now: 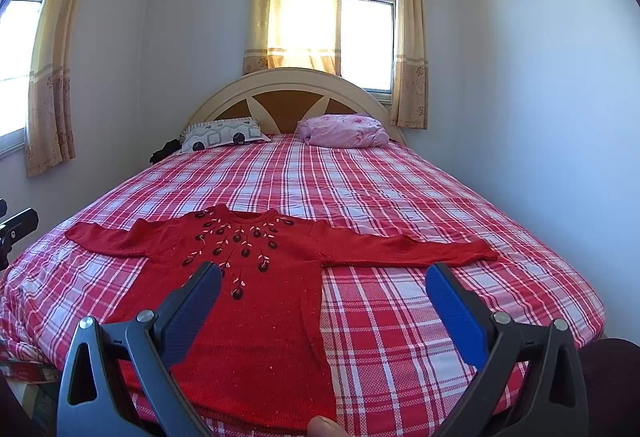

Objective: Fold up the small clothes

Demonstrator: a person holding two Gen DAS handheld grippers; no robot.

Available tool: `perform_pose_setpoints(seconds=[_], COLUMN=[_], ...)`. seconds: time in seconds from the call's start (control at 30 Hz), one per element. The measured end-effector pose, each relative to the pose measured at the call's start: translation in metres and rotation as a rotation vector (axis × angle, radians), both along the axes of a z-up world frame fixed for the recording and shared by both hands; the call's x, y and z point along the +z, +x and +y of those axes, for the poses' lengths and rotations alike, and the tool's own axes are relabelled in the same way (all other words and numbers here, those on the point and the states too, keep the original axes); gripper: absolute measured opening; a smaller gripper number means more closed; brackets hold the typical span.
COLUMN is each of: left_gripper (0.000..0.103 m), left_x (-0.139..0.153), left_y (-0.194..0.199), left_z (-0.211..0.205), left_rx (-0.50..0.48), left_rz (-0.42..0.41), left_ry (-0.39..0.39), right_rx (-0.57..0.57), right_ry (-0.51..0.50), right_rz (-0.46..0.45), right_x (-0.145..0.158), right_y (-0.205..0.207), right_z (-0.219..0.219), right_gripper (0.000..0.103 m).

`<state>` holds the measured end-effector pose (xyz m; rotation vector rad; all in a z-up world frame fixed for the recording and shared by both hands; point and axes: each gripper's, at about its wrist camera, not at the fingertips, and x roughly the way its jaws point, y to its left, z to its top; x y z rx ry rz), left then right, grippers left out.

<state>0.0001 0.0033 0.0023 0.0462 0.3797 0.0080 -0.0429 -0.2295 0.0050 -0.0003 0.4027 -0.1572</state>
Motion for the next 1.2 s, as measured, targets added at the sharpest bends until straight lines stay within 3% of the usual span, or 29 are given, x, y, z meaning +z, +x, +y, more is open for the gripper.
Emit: perform_pose_setpoints(seconds=[1.2], left_gripper=[0.103], left_x=[-0.0029], left_y=[-0.0003], left_z=[-0.0009], left_rx=[0.003], left_rz=[0.002], left_ry=[-0.006], right_rx=[0.005], right_ry=[0.001], right_rz=[0.009], right_x=[-0.0049], right_y=[0.0035], right_z=[0.0016], right_gripper=[0.102])
